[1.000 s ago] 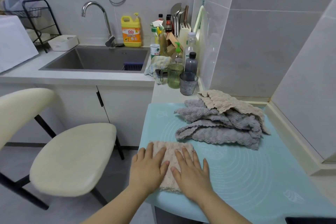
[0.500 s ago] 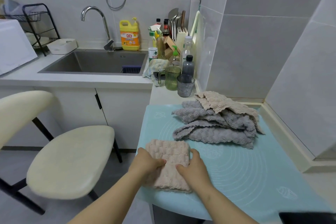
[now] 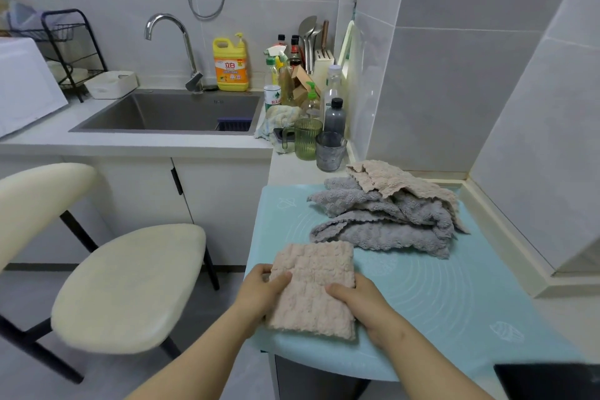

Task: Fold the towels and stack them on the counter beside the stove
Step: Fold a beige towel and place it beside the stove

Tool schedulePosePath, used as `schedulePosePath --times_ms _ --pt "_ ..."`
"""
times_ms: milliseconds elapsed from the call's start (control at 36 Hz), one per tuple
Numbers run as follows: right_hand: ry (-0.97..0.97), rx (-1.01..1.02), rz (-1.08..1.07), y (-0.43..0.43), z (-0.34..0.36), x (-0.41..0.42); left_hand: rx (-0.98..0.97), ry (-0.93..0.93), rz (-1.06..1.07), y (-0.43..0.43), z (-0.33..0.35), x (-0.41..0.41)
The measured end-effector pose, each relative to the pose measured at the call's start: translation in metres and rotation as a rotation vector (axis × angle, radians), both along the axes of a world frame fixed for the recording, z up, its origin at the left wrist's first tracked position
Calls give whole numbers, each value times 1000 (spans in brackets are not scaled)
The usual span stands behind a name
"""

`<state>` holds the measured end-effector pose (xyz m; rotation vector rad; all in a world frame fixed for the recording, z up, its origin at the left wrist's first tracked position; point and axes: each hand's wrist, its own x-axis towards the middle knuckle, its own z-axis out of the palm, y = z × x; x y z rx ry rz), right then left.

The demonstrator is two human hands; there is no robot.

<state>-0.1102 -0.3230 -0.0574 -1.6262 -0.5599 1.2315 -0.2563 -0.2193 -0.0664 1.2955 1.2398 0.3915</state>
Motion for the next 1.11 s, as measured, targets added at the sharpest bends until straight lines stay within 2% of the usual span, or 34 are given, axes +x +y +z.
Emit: schedulePosePath --times_ms 167,389,583,750,833,1111 --pt "6 66 -72 -30 11 -13 36 -15 -109 -13 13 3" --pt "27 73 -318 -92 31 -46 92 -82 -350 -68 36 -17" --pt "128 50 -405 -165 49 -111 -70 -149 -371 -134 42 -73" --pt "106 9 -428 -222 59 -164 -130 -210 -435 -188 51 -122" --pt "60 -1 -453 -251 69 -182 -94 -206 -450 -213 56 -137" --pt "-30 43 -651 -378 85 -209 -37 -274 -617 -320 77 -129"
